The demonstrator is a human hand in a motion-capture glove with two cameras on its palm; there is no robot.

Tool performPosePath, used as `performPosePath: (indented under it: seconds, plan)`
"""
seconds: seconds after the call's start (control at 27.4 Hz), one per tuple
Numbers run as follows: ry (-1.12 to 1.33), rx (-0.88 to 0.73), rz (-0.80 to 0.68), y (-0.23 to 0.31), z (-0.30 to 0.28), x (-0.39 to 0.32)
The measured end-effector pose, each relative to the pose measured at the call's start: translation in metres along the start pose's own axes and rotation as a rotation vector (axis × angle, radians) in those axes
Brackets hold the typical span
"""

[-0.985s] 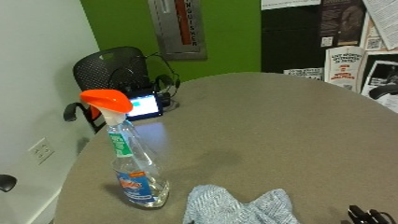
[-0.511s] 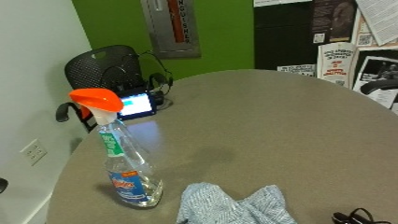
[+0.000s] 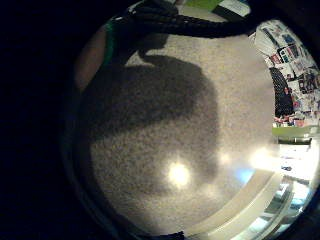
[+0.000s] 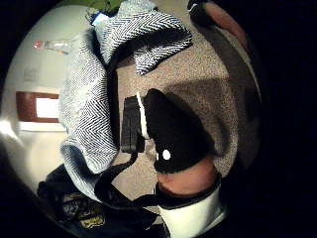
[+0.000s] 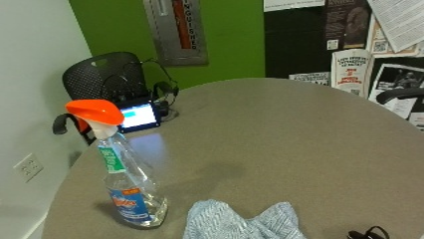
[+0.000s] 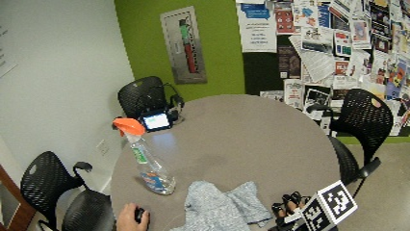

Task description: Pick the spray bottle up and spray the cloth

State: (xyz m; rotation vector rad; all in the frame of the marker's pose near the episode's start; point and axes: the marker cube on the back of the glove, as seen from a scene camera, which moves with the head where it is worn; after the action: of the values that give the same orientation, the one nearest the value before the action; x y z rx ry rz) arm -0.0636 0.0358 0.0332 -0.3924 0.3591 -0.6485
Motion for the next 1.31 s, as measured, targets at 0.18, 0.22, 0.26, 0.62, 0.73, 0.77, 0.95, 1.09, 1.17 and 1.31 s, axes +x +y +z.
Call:
performPosePath:
  seconds: [0.18, 0.22, 0.26, 0.62, 0.73, 0.77, 0.95, 1.09, 1.17, 1.31]
  plan:
    - [-0.007, -0.002, -0.005, 0.004, 0.003, -0.002]
    - [-0.009, -0.003, -0.006, 0.005, 0.004, -0.003]
    - [-0.010, -0.004, -0.006, 0.005, 0.003, -0.003]
    - [0.010, 0.042, 0.002, -0.007, -0.017, 0.006]
    - [0.013, 0.047, 0.007, -0.007, -0.021, 0.005]
    - [0.013, 0.048, 0.008, -0.007, -0.022, 0.005]
    - [0.011, 0.057, 0.008, -0.008, -0.023, 0.006]
    - [0.004, 0.054, 0.006, -0.005, -0.017, 0.006]
    - [-0.003, 0.051, 0.005, -0.003, -0.015, 0.006]
    - [0.000, 0.065, 0.002, -0.005, -0.017, 0.006]
